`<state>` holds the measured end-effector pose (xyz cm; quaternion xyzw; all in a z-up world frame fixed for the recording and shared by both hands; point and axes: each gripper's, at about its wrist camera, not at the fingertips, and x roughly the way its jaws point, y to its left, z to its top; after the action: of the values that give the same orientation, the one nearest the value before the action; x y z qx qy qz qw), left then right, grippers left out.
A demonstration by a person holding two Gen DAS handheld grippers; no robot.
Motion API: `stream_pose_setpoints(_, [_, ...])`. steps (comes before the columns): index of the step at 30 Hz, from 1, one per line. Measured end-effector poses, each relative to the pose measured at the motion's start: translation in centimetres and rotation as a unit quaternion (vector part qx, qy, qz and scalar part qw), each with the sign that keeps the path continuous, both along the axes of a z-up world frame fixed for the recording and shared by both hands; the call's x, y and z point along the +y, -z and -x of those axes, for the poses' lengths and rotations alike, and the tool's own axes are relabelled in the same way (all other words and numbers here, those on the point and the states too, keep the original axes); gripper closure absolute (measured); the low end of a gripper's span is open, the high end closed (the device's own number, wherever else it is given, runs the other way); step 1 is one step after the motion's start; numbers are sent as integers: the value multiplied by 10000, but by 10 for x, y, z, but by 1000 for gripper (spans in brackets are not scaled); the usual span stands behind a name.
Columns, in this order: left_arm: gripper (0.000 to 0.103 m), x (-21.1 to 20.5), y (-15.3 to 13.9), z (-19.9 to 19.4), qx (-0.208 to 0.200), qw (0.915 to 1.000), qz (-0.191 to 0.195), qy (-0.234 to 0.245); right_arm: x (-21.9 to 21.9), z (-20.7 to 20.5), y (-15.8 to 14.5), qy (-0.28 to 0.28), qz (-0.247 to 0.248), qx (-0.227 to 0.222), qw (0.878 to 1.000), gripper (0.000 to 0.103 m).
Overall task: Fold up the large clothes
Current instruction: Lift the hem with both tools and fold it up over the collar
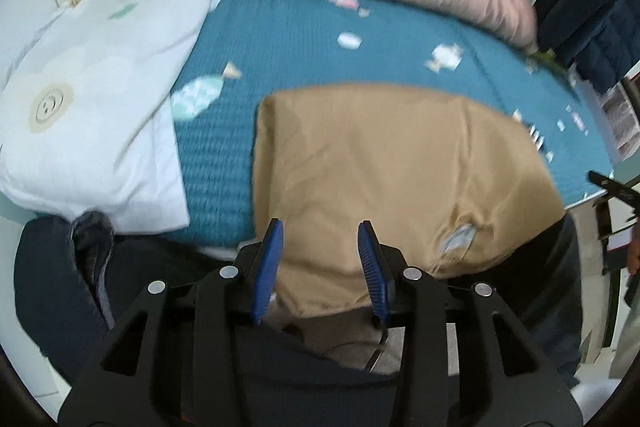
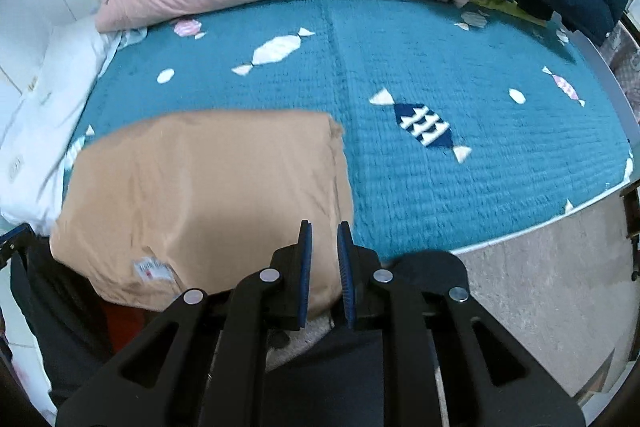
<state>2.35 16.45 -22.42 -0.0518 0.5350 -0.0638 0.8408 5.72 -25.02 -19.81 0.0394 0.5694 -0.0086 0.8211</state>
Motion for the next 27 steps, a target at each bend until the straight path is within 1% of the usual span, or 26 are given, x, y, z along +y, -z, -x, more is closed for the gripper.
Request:
stream_pose_setpoints(2, [63, -5, 0, -10, -42, 9999, 96, -79, 5, -13, 8, 10, -57, 55, 10000, 89])
stream_pose_setpoints(3, [63, -10, 3, -16, -26, 9996, 277, -65, 7, -17, 12, 1, -97, 81, 9999, 89])
stream_pose_setpoints(4, [63, -16, 8, -23, 21, 9989, 460, -41, 12, -23, 18, -21, -161, 138, 9998, 89])
stream_pose_setpoints(6, [63, -29, 24, -35, 210, 9983, 545, -6, 20, -32, 33, -47, -232, 270, 9994, 89])
stream_pose_setpoints(8, [63, -40, 47, -45, 484, 9968, 630, 79, 29, -40, 58, -6, -287, 572, 9980, 89])
stream_pose_setpoints(9, [63, -44, 64, -50, 739, 9943, 767, 87, 33, -42, 71, 10, -291, 715, 9970, 89])
stream_pose_setpoints(10, [63, -45, 77, -52, 882, 9929, 796, 57, 38, -43, 94, -29, -189, 957, 9952, 89])
stream_pose_setpoints(12, [65, -42, 113, -56, 1231, 9912, 475, -136, 40, -40, 124, 112, -39, 1267, 9919, 90])
stream_pose_setpoints(13, [68, -36, 130, -56, 1452, 9881, 442, -255, 41, -36, 145, 181, -91, 1509, 9883, 92])
stream_pose_setpoints(14, [70, -31, 137, -54, 1562, 9857, 533, -340, 42, -32, 155, 210, -110, 1555, 9875, 93])
stream_pose_setpoints(15, [71, -25, 140, -52, 1638, 9833, 664, -434, 44, -29, 155, 218, -50, 1494, 9885, 93])
stream_pose_setpoints(16, [71, -20, 138, -49, 1618, 9830, 718, -486, 48, -25, 151, 145, 85, 1431, 9896, 93])
stream_pose_setpoints(17, [73, -17, 136, -48, 1585, 9836, 701, -490, 52, -23, 147, 45, 212, 1420, 9896, 93])
stream_pose_setpoints(19, [80, -14, 134, -48, 1539, 9854, 554, -481, 53, -21, 141, 12, 322, 1437, 9891, 93])
stream_pose_setpoints(20, [83, -14, 135, -50, 1520, 9863, 437, -477, 53, -21, 138, 43, 295, 1450, 9890, 92])
stream_pose_setpoints(21, [83, -13, 137, -51, 1507, 9865, 437, -465, 53, -21, 136, 48, 251, 1441, 9892, 92])
stream_pose_setpoints(23, [83, -14, 143, -56, 1503, 9864, 473, -464, 50, -25, 146, 63, 147, 1486, 9888, 94])
stream_pose_setpoints(24, [83, -18, 144, -56, 1516, 9866, 420, -435, 46, -29, 152, 151, 29, 1506, 9885, 94])
stream_pose_setpoints(26, [83, -26, 138, -58, 1568, 9870, 127, -325, 45, -31, 150, 303, -31, 1598, 9867, 94])
stream_pose_setpoints(27, [83, -29, 131, -57, 1530, 9879, 18, -269, 46, -32, 143, 318, 22, 1631, 9861, 94])
